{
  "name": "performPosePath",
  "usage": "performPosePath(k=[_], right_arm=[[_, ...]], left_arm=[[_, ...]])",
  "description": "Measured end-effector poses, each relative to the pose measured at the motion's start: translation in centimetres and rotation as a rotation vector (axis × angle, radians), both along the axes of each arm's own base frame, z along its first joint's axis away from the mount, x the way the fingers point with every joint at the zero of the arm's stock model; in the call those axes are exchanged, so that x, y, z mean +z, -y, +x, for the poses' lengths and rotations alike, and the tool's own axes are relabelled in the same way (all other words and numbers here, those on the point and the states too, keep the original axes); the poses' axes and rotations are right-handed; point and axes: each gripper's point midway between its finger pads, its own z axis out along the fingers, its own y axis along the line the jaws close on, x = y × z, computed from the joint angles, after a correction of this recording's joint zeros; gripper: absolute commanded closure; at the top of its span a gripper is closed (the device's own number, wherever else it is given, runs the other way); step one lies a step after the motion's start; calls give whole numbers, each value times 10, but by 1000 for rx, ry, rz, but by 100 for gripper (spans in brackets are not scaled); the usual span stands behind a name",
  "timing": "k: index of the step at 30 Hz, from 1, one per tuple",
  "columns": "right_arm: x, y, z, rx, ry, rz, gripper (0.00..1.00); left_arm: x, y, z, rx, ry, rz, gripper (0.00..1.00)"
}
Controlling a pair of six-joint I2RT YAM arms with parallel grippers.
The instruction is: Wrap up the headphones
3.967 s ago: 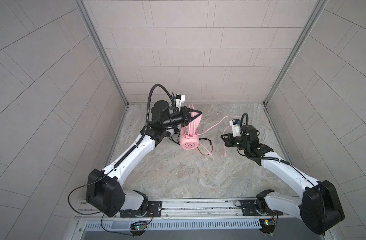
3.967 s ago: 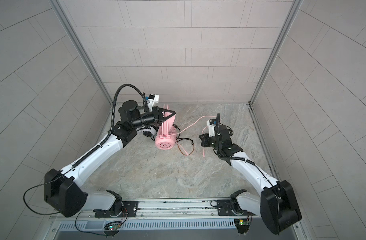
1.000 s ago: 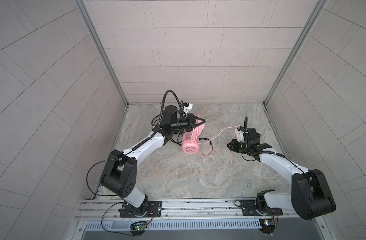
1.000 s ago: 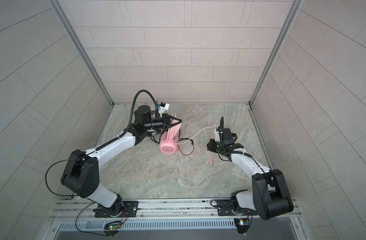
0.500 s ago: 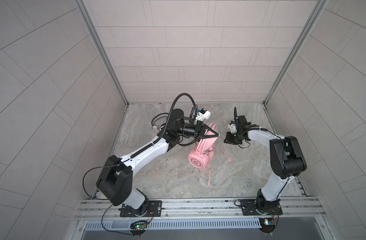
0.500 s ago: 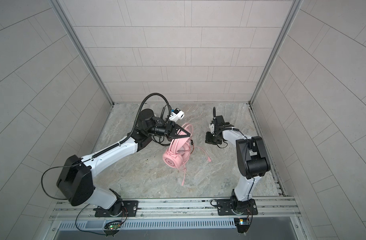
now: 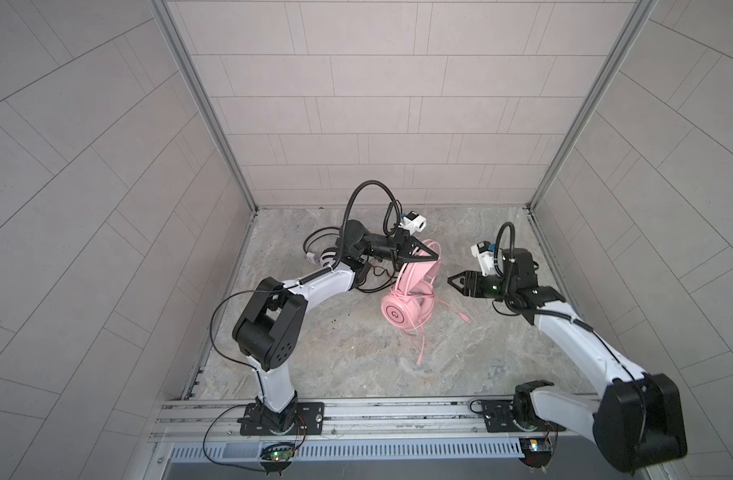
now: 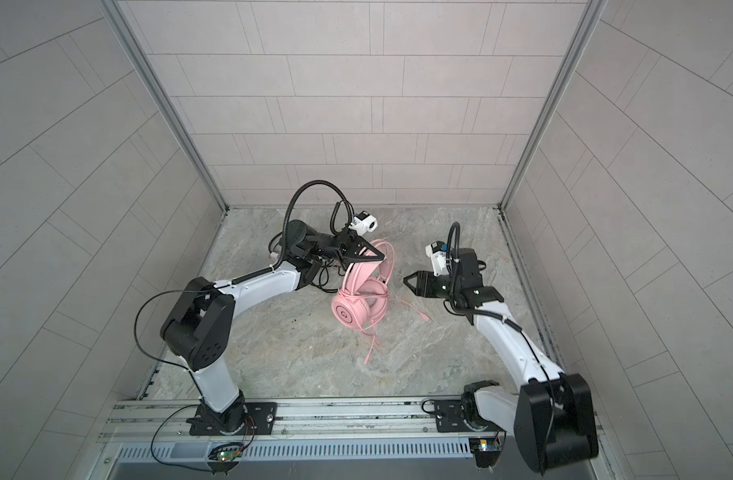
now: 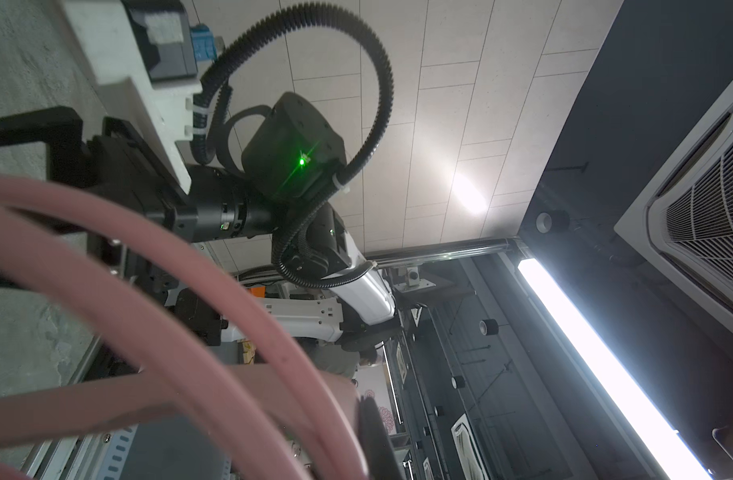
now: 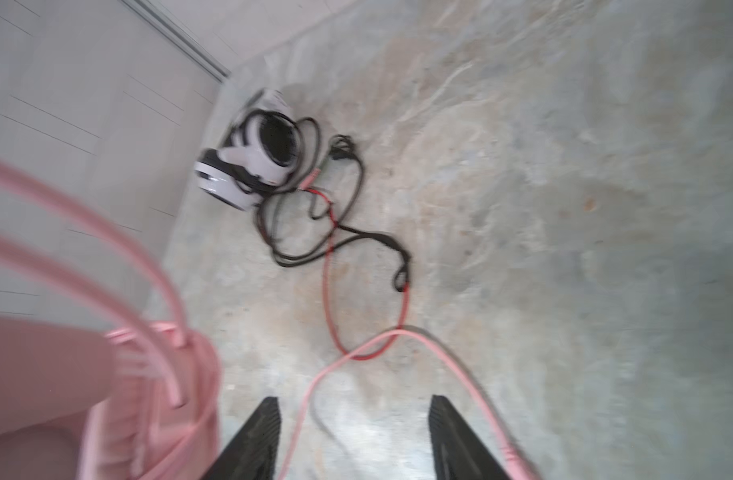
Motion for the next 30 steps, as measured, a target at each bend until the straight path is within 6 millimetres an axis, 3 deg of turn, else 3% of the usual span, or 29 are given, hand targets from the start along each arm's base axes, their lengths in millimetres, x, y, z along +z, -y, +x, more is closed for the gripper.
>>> performPosePath(k=[3, 9, 17, 23, 26, 30], right_arm=[[6, -13, -10, 37, 36, 94, 30], [37, -37, 6, 83, 128, 239, 28], [43, -77, 14, 163, 129, 281, 23], [47, -80, 6, 184, 163, 246, 21], [53, -78, -2, 190, 189, 216, 11], [59, -73, 7, 157, 223, 160, 11]], left_arm=[[4, -2, 2, 6, 14, -11, 100], [1, -2, 6, 12, 8, -9, 100], [0, -3, 11, 19, -8, -3, 100], [9, -9, 23, 56, -1, -20, 100], [10, -10, 28, 71, -3, -26, 100], [8, -10, 30, 75, -9, -23, 100]])
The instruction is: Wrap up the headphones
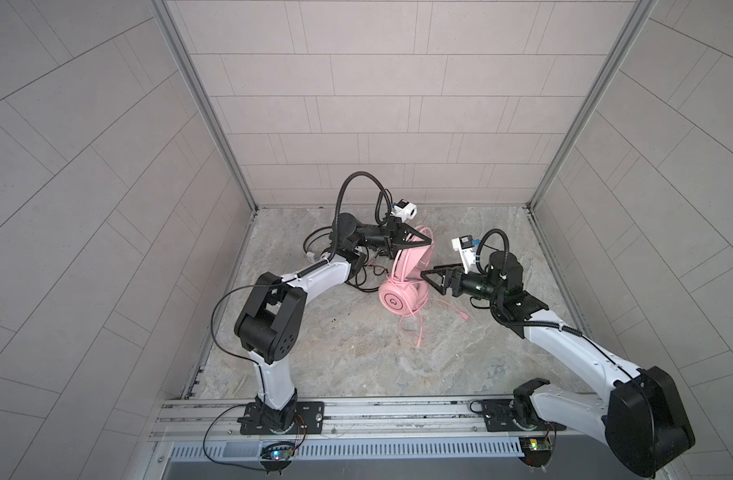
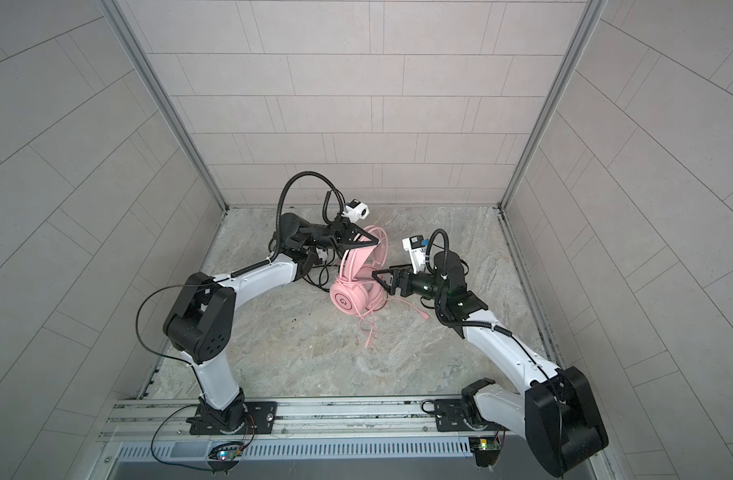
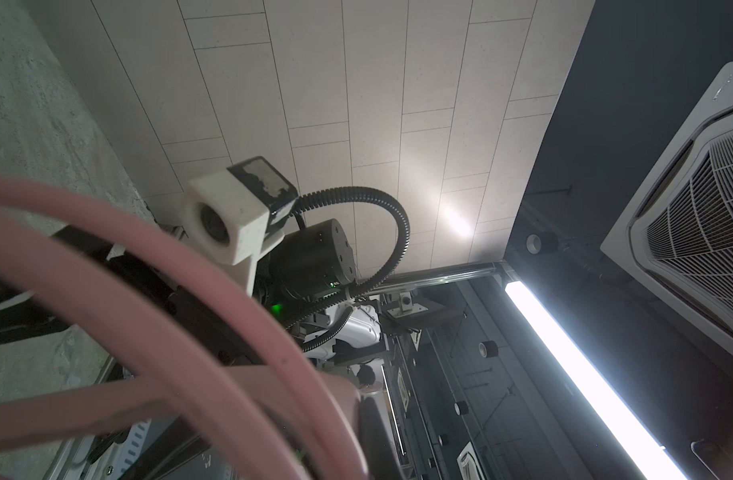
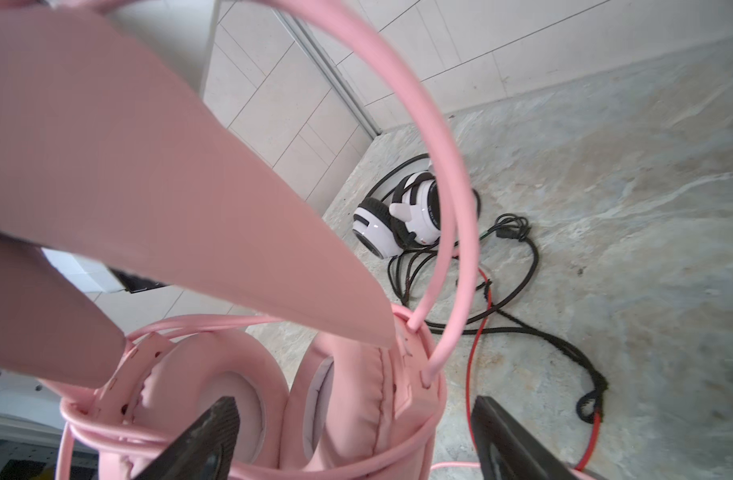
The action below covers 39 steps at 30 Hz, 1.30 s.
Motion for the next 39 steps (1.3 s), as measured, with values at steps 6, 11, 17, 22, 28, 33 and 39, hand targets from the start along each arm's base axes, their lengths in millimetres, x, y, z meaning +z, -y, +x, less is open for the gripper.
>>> performPosePath(k=[6, 11, 17, 22, 28, 33, 39], right_arm=[[-10, -13, 43, -16, -21, -5, 2], [-27, -37, 51, 13, -52, 18, 28], [-18, -46, 60, -15, -11, 58, 88], [-12, -38, 68, -48, 4, 35, 97], [9, -27, 51, -35, 64, -132, 98], [18, -18, 39, -14, 74, -231, 98], [-10, -2, 29, -9, -18, -331, 98]], left_arm=[[0, 0, 0, 0, 0, -1, 100], [1, -1, 4, 17, -4, -7, 100], [5, -3, 4, 23, 7, -14, 95], [3, -10, 2, 22, 4, -2, 58], [-1, -21, 12, 51, -15, 6, 39], [-3, -34, 27, 93, -16, 14, 32], [-32, -49, 69, 292, 21, 154, 20]])
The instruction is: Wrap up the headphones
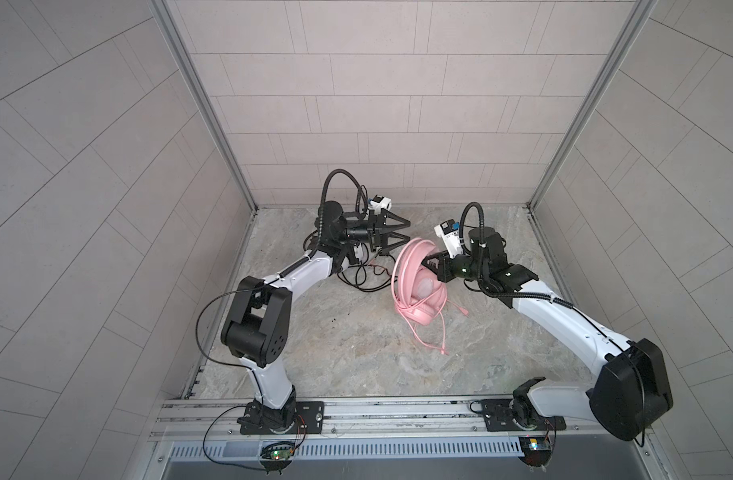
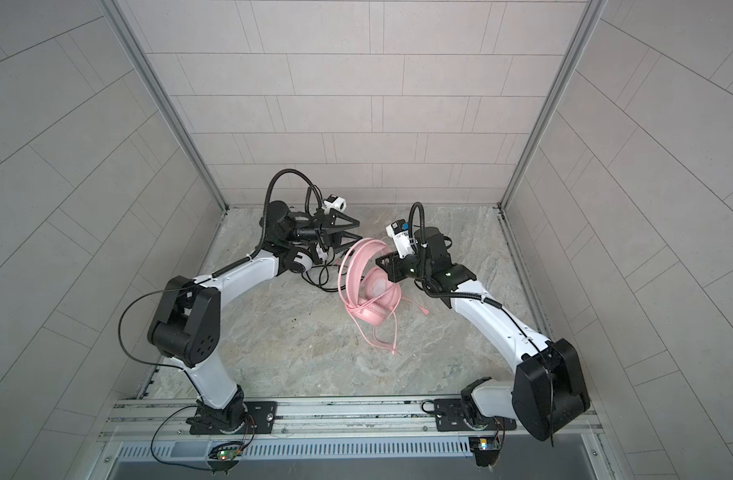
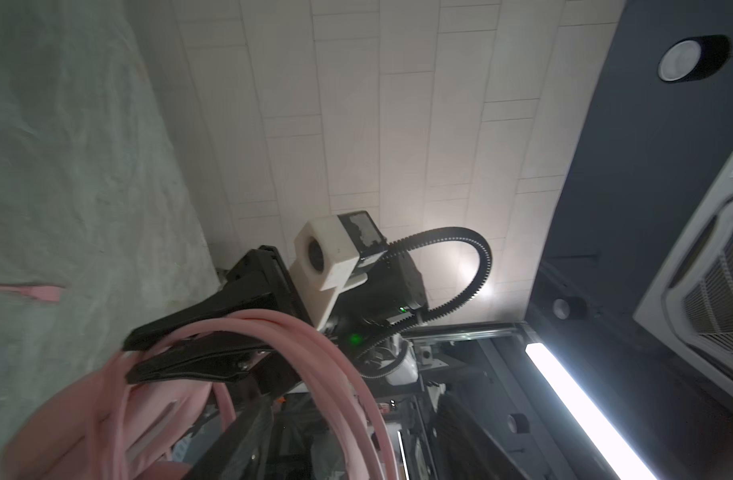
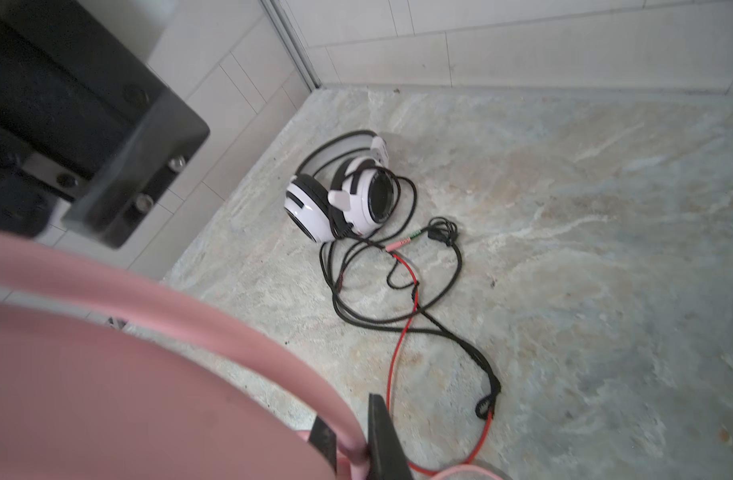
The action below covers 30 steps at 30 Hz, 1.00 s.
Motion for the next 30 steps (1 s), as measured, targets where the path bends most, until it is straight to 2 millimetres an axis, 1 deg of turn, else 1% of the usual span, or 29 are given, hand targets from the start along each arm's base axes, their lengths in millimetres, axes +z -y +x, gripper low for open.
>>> performPosePath(k=[1, 2, 3, 4, 6, 9, 10, 12, 13, 15, 16, 17, 19, 21, 24, 25, 30], right_arm=[[-5, 5, -1, -7, -19, -19, 98], [-9, 9, -1, -15, -39, -37, 98], [-11, 13, -1, -21, -54, -53, 98], [-12, 17, 1, -28, -68, -72, 97], [-12, 24, 5, -39, -83, -114, 97], [-10, 32, 8, -51, -89, -188, 98], [-10, 35, 8, -55, -94, -215, 98], [-12, 40, 8, -65, -106, -271, 98], [-15, 42, 7, -71, -113, -309, 98], [-21, 44, 5, -71, -128, -376, 98], [-24, 43, 4, -69, -138, -404, 98], [-28, 43, 3, -68, -146, -433, 98], [-33, 43, 1, -65, -157, -475, 98], [-37, 43, -1, -61, -165, -508, 97], [-38, 43, -5, -52, -167, -550, 97], [-37, 42, -6, -51, -165, -560, 97], [-33, 38, -8, -43, -143, -589, 97]], left_arm=[[-5, -3, 15, 90, 17, 93, 19], [-2, -8, 27, 160, 71, 192, 20], [1, -14, 30, 187, 124, 259, 21], [8, -22, 29, 202, 187, 322, 21], [13, -37, 18, 221, 275, 432, 19], [5, -62, -7, 228, 357, 597, 16], [3, -68, -17, 221, 383, 637, 16], [-2, -74, -33, 199, 435, 702, 15], [-4, -74, -43, 177, 468, 737, 14], [-7, -66, -59, 130, 548, 795, 12], [-9, -59, -69, 95, 599, 831, 12], [-12, -52, -77, 63, 646, 862, 8], [-18, -40, -89, 10, 718, 903, 7], [-25, -32, -96, -36, 769, 943, 7], [-35, -26, -93, -62, 808, 1018, 6], [-38, -22, -90, -67, 824, 1044, 4], [-53, -4, -75, -72, 864, 1159, 3]])
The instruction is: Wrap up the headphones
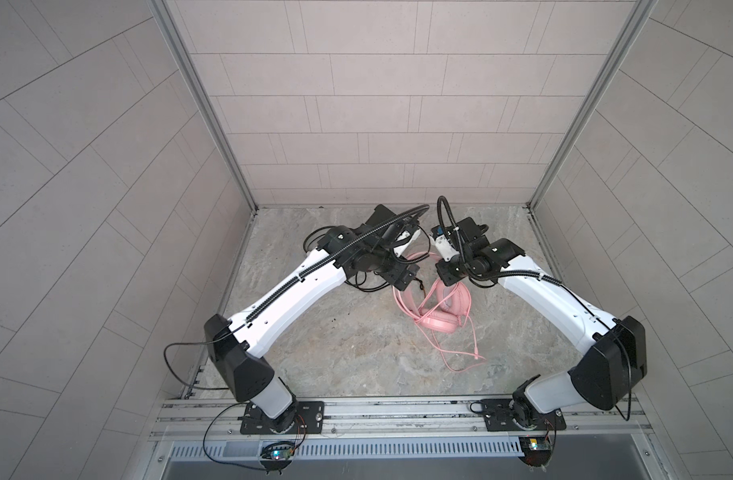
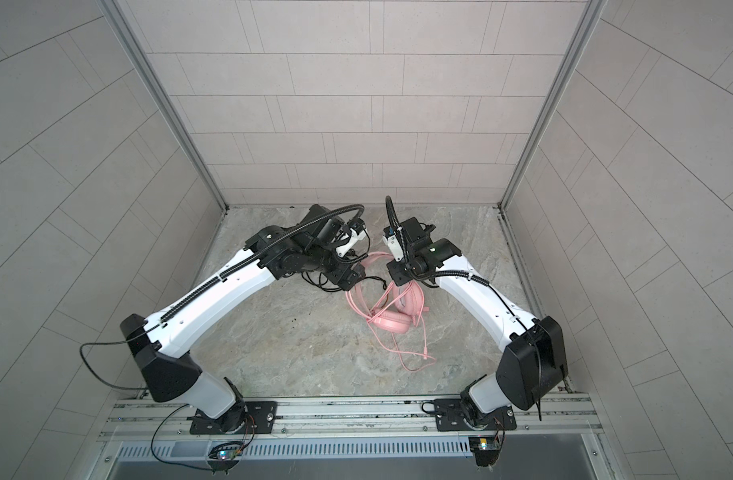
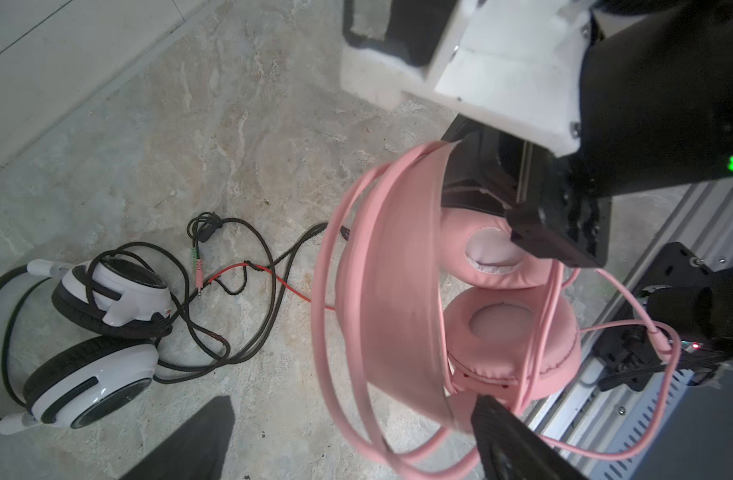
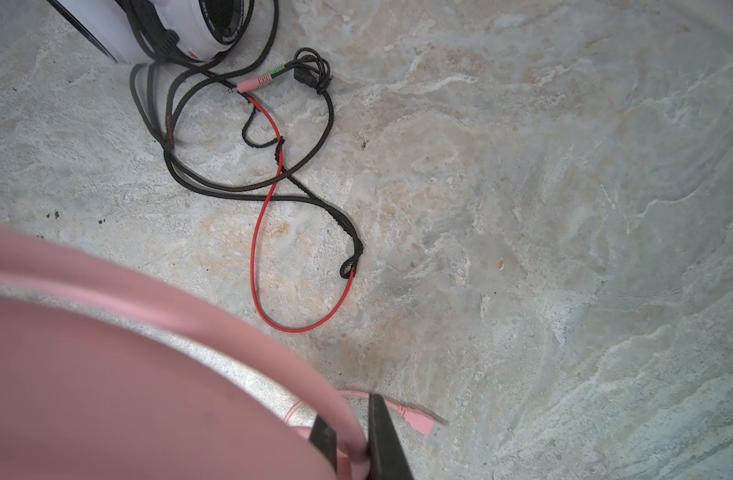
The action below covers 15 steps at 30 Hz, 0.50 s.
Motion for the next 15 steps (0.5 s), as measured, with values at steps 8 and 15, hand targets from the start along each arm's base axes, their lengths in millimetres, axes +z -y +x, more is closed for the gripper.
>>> performPosePath(k=[8, 15], right_arm=[[-3, -11, -4, 25, -4, -2, 97], [-2, -16, -5, 23, -4, 23, 97]], left_arm=[[-39, 13, 16, 49, -32, 98, 10], [-52, -1, 36, 145, 23, 195, 60]])
